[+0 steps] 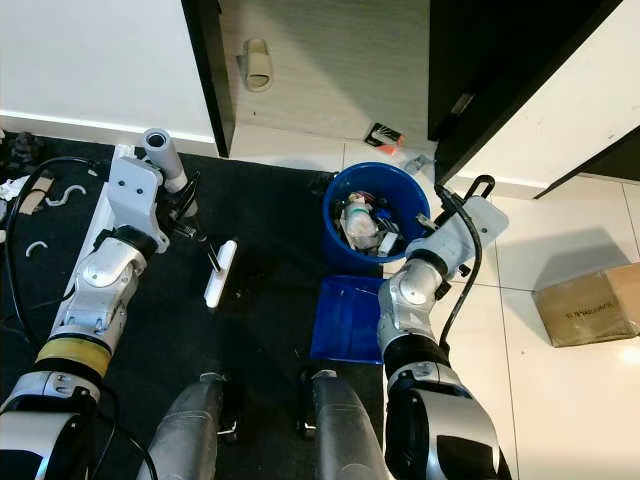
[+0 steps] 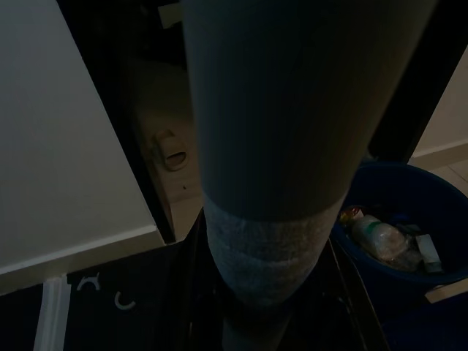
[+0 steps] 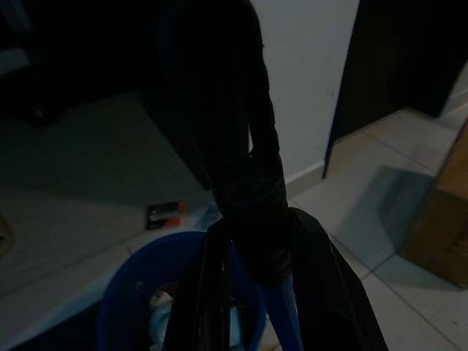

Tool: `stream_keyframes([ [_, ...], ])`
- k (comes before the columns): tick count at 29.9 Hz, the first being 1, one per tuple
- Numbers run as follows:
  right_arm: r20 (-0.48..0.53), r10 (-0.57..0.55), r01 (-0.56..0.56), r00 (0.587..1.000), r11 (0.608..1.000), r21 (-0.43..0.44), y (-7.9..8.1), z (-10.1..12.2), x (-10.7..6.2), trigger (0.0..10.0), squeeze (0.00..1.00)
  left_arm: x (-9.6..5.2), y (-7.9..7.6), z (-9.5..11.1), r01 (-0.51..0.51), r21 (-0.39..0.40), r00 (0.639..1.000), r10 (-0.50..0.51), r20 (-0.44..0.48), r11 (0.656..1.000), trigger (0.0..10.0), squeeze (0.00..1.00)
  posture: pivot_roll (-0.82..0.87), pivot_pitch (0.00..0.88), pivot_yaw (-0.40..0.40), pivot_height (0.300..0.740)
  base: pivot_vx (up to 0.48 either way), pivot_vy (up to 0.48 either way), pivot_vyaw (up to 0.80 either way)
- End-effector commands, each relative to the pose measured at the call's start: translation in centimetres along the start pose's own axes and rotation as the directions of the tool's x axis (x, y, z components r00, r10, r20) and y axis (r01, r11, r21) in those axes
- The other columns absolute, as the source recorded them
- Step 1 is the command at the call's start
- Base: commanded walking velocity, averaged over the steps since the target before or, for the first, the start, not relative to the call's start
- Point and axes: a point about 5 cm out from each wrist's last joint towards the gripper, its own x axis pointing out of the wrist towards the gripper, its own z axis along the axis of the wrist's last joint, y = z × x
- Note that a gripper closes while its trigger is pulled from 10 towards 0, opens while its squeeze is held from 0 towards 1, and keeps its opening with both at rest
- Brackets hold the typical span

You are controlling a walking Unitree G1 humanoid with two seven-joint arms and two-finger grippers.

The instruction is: Sweep floor

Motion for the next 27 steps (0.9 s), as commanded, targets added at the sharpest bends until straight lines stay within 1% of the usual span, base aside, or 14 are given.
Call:
stream_keyframes([
  [1, -0.020, 0.016, -0.015, 1.000, 0.998, 0.054, -0.3, -0.2, -0.4, 10.0, 0.00, -0.2, 0.4, 0.2, 0.003, 0.020, 1.000, -0.004, 0.014, 1.000, 10.0, 0.00, 0.02, 0.306, -0.052, 0.740, 0.000, 0.000, 0.00],
  [3, -0.020, 0.013, -0.012, 1.000, 0.999, 0.044, -1.3, 0.0, -0.4, 10.0, 0.00, -0.3, 0.4, 0.1, 0.001, 0.021, 1.000, -0.001, 0.015, 1.000, 10.0, 0.00, 0.03, 0.290, -0.053, 0.740, 0.000, 0.000, 0.00],
  [6, -0.025, 0.001, -0.001, 1.000, 0.999, 0.039, -1.8, 0.0, -0.4, 10.0, 0.00, -0.3, 0.5, 0.2, 0.000, 0.021, 1.000, -0.001, 0.015, 1.000, 10.0, 0.00, 0.03, 0.290, -0.053, 0.740, 0.000, 0.000, 0.00],
  [8, -0.033, -0.033, 0.034, 0.999, 0.999, 0.033, -3.3, 0.1, -0.5, 10.0, 0.00, -0.3, 0.4, 0.2, -0.001, 0.020, 1.000, 0.000, 0.017, 1.000, 10.0, 0.00, 0.03, 0.264, -0.055, 0.740, 0.000, 0.000, 0.00],
  [10, -0.040, -0.079, 0.080, 0.996, 0.997, 0.022, -5.3, 0.6, -0.7, 10.0, 0.00, -0.3, 0.3, 0.3, 0.006, 0.015, 1.000, -0.006, 0.020, 1.000, 10.0, 0.00, 0.03, 0.256, -0.056, 0.740, 0.000, 0.000, 0.00],
  [13, -0.059, -0.122, 0.123, 0.991, 0.992, 0.005, -6.8, 1.0, -1.0, 10.0, 0.00, -0.3, 0.1, 0.3, 0.026, 0.009, 0.999, -0.026, 0.019, 1.000, 10.0, 0.00, 0.03, 0.239, -0.056, 0.740, 0.000, 0.000, 0.00],
  [14, -0.059, -0.122, 0.123, 0.991, 0.992, 0.005, -6.8, 1.0, -1.0, 10.0, 0.00, -0.3, 0.1, 0.3, 0.026, 0.009, 0.999, -0.026, 0.019, 1.000, 10.0, 0.00, 0.03, 0.239, -0.056, 0.740, 0.000, 0.000, 0.00],
  [17, -0.082, -0.150, 0.153, 0.985, 0.988, 0.026, -7.9, 1.4, -1.2, 10.0, 0.00, -0.1, -0.5, 0.1, 0.072, 0.004, 0.997, -0.072, 0.007, 0.997, 10.0, 0.00, 0.03, 0.227, -0.051, 0.740, 0.000, 0.000, 0.00],
  [18, -0.082, -0.150, 0.153, 0.985, 0.988, 0.026, -7.9, 1.4, -1.2, 10.0, 0.00, -0.1, -0.5, 0.1, 0.072, 0.004, 0.997, -0.072, 0.007, 0.997, 10.0, 0.00, 0.03, 0.227, -0.051, 0.740, 0.000, 0.000, 0.00],
  [21, -0.161, -0.120, 0.134, 0.980, 0.988, 0.076, -8.0, 1.8, -1.4, 10.0, 0.00, 0.1, -0.9, 0.2, 0.102, -0.002, 0.995, -0.102, 0.004, 0.995, 10.0, 0.00, 0.03, 0.217, -0.044, 0.740, 0.000, 0.000, 0.00],
  [22, -0.161, -0.120, 0.134, 0.980, 0.988, 0.076, -8.0, 1.8, -1.4, 10.0, 0.00, 0.1, -0.9, 0.2, 0.102, -0.002, 0.995, -0.102, 0.004, 0.995, 10.0, 0.00, 0.03, 0.217, -0.044, 0.740, 0.000, 0.000, 0.00],
  [24, -0.199, -0.050, 0.068, 0.979, 0.994, 0.084, -7.7, 2.2, -1.3, 10.0, 0.00, 0.3, -0.8, 0.2, 0.100, -0.001, 0.995, -0.100, 0.004, 0.995, 10.0, 0.00, 0.03, 0.214, -0.041, 0.740, 0.000, 0.000, 0.00],
  [25, -0.218, 0.003, 0.013, 0.976, 0.997, 0.071, -7.8, 2.7, -1.2, 10.0, 0.00, 0.3, -0.6, 0.2, 0.097, 0.007, 0.995, -0.097, -0.002, 0.995, 10.0, 0.00, 0.03, 0.214, -0.039, 0.740, 0.000, 0.000, 0.00],
  [27, -0.236, 0.051, -0.045, 0.970, 0.998, 0.032, -8.2, 3.5, -1.1, 10.0, 0.00, 0.3, -0.4, 0.2, 0.091, 0.009, 0.996, -0.091, -0.009, 0.996, 10.0, 0.00, 0.03, 0.212, -0.037, 0.740, 0.000, 0.000, 0.00],
])
